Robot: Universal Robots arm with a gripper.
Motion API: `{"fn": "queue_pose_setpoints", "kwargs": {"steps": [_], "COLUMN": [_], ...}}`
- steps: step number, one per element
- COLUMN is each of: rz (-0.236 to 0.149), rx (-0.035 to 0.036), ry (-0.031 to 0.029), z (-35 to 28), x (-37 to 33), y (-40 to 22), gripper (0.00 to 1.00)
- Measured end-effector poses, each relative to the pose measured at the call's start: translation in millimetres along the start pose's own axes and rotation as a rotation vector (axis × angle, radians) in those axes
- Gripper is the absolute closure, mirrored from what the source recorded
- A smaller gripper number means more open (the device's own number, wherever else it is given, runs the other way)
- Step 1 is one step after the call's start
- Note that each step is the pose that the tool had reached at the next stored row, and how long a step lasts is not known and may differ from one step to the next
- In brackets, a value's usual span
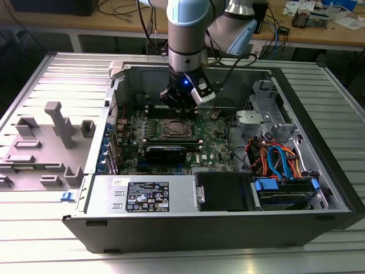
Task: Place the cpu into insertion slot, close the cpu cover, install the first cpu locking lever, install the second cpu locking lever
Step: 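Install the first cpu locking lever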
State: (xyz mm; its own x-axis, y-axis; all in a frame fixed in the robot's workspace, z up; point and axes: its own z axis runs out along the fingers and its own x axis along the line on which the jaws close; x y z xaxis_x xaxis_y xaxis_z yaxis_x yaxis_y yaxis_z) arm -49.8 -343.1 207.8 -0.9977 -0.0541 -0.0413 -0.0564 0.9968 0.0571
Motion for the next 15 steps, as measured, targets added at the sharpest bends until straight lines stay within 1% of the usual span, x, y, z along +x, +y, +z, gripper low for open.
{"fn": "queue_pose_setpoints", "kwargs": {"steps": [2,15], "rz": [0.000,0.000], "rx": [0.0000,0.0001], "ry": [-0.0002,-0.0005], "z": [1.2,2.3], "x": [0.0,0.1], "y": [-0.1,-0.1], "gripper": [0.89,0.89]}}
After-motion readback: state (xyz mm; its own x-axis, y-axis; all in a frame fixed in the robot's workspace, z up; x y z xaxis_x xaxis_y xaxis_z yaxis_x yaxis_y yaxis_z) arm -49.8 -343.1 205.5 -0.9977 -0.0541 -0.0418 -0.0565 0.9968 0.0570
